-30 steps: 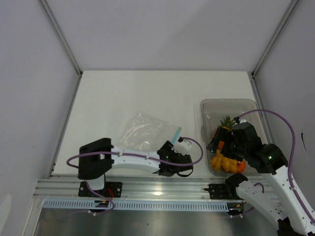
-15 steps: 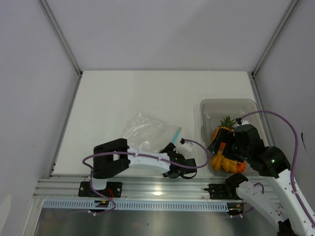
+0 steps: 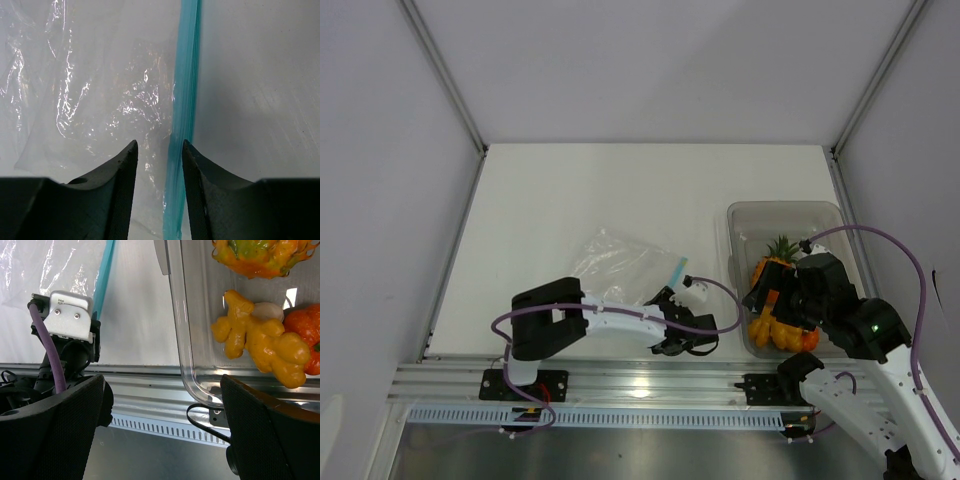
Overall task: Place the food in the zip-top bag and seal the zipper
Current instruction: Pick up the zipper food storage bag at the center of the board.
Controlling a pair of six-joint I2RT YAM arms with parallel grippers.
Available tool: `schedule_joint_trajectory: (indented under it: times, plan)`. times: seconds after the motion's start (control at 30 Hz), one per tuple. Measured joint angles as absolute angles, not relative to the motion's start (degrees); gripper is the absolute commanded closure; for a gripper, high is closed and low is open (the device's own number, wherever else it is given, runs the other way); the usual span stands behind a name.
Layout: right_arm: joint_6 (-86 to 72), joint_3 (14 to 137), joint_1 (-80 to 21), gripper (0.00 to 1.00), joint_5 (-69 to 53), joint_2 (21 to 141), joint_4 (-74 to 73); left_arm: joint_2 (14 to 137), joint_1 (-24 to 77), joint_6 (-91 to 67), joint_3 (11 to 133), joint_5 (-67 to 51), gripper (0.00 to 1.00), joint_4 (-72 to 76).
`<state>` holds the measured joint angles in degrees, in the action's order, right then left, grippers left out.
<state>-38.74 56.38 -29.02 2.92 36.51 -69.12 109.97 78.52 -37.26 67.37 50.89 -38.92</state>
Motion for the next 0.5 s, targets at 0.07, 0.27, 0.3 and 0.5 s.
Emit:
schedule_joint_trajectory:
  times: [0.07, 0.27, 0.3, 0.5]
  plan:
    - [-38.74, 56.4, -29.02, 0.0, 2.92, 36.51, -69.1, 110.1, 78.35, -36.99, 67.35, 50.89, 0.57, -38.48]
    - [-38.74, 56.4, -29.02, 0.01, 2.92, 36.51, -69.1, 110.52, 78.06, -36.6, 66.46, 50.89, 0.66, -37.06]
    - [-38.74, 56.4, -29.02, 0.01, 2.92, 36.51, -69.1, 110.56, 77.93, -36.49, 66.26, 50.87, 0.66, -36.95]
    - [-38.76, 56.4, -29.02, 0.01, 2.92, 36.51, -69.04, 110.98, 76.64, -35.94, 64.84, 50.94, 0.88, -35.62]
